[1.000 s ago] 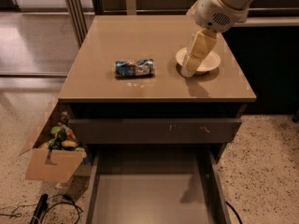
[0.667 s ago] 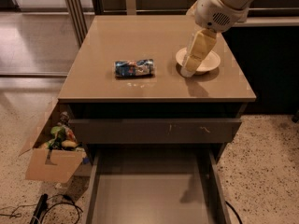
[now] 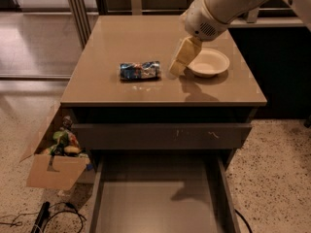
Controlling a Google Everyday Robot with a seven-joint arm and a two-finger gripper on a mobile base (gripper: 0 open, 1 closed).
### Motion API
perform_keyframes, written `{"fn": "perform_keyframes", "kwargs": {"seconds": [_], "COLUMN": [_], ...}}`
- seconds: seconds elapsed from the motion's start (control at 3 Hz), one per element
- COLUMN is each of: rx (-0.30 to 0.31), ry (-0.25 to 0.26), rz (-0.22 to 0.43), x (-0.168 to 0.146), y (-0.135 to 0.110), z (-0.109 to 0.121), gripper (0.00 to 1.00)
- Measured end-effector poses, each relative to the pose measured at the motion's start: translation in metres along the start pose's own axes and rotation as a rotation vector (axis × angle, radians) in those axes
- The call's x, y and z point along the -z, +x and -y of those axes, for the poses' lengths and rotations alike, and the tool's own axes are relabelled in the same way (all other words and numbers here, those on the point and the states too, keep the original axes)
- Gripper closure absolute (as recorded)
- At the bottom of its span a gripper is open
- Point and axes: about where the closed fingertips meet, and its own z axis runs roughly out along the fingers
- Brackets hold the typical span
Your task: Place redbull can into middle drawer
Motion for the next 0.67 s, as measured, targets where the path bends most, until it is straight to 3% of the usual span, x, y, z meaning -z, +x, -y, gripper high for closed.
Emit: {"fn": "perform_keyframes", "kwargs": {"seconds": [0.67], "rx": [-0.027], "ry": [-0.079], "rz": [0.136], "x": [-0.075], "y": [-0.032], "z": [0.020], "gripper": [0.00]}}
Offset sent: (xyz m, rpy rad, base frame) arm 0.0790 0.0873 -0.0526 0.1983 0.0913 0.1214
